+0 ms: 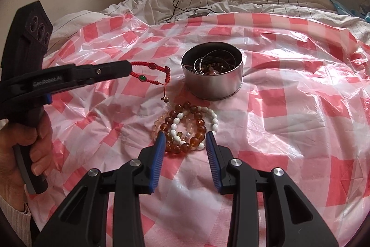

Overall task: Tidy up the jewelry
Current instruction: 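Grasp the red string bracelet with the left tool and lift it, then grasp the amber bead bracelet with the right tool while the left tool holds the red string bracelet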

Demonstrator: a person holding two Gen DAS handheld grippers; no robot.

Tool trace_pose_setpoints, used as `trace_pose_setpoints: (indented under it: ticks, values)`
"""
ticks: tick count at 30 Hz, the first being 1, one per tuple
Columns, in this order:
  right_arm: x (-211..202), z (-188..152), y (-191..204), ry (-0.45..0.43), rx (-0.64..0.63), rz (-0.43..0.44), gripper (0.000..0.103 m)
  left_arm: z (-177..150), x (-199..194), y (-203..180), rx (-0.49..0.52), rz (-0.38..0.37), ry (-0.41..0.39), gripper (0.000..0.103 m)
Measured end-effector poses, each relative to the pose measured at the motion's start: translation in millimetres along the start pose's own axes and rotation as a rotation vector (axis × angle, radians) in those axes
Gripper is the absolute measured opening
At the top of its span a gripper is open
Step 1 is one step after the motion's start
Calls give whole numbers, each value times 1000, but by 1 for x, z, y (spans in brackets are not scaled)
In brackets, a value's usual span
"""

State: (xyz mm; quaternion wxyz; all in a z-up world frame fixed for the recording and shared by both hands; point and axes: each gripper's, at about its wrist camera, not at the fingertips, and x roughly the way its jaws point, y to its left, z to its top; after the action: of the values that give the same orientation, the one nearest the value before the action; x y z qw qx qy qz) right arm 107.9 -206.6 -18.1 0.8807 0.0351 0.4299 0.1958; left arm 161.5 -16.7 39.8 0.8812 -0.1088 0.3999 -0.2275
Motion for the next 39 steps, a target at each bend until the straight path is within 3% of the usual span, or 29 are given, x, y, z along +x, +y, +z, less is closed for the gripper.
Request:
trace_pose_setpoints:
  ticks: [8,11,15,28,34,37,38,39]
  values:
    - [39,2,-9,90,20,-39,32,2,-6,3,-18,-13,-20,9]
    - [39,0,-4,94,-26,-72,18,2,-6,4,-20,-13,-21,9]
    - [35,-2,3,86,-92,-121,12,2,-6,4,-21,-11,-18,9]
    - [-25,-1,-11,49,50,79,12,2,-5,6,-28,-14,-19,9]
    - [-39,-25,-33,104,76,21,12,0,-4,4,-25,-19,-14,9]
    - [-31,-31,-49,137,104,-49,17,0,-3,3,-21,-18,-7,9]
    - [-29,-31,-51,142,111,-59,25,-1,-2,3,-20,-17,-5,9]
    - [-30,-32,-52,133,111,-62,38,-1,-2,2,-19,-16,-4,9]
